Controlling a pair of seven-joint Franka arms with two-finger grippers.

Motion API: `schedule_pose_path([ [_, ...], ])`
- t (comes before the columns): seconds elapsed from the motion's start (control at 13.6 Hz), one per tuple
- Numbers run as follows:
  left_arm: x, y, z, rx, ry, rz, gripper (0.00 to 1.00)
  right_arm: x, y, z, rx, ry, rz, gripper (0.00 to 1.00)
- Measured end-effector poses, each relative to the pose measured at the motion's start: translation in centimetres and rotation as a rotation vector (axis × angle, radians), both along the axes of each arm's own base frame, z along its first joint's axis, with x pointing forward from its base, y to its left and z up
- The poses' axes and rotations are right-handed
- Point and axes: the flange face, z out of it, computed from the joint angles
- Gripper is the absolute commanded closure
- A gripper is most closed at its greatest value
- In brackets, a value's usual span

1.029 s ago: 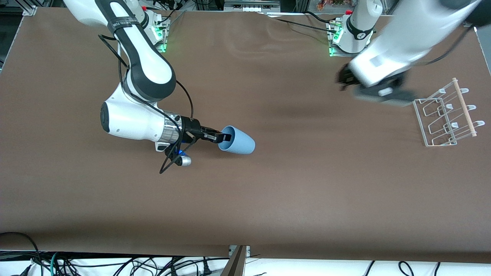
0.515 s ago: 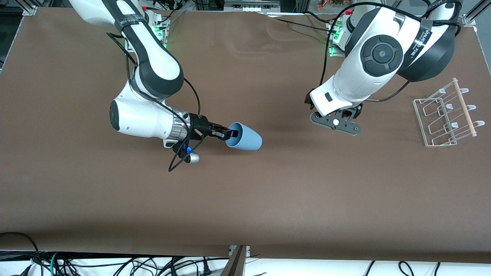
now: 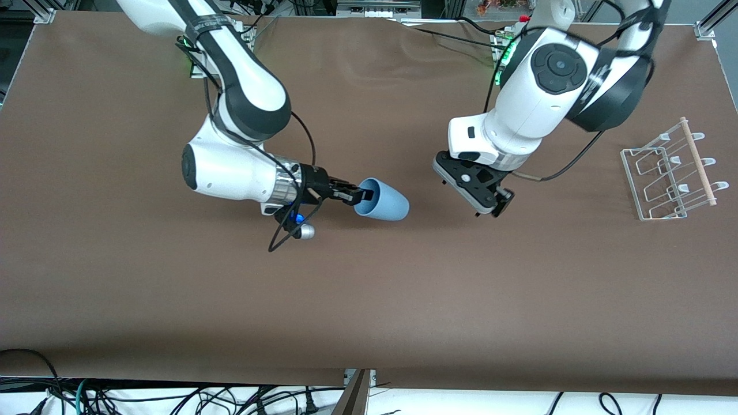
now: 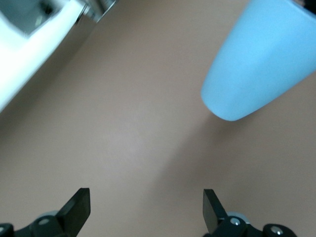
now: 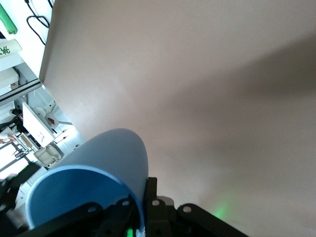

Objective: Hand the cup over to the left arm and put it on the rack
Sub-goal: 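Hold the cup with the right gripper while the left gripper approaches it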

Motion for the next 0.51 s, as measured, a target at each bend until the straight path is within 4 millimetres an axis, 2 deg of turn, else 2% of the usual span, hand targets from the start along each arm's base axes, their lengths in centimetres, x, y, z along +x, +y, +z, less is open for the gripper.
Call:
schedule_pose_path([
  [0.22,-0.6,1.5,-3.6,0.016,-0.149,-0.248,0.0,-0.5,1.1,0.1,0.003,0.02,-0.005,1.0],
  [0.51,-1.5,2.4,-6.5,-0.033,-0.232,-0.379,0.0,-0.8,2.4,0.9,0.014,0.034,-0.011,1.0],
])
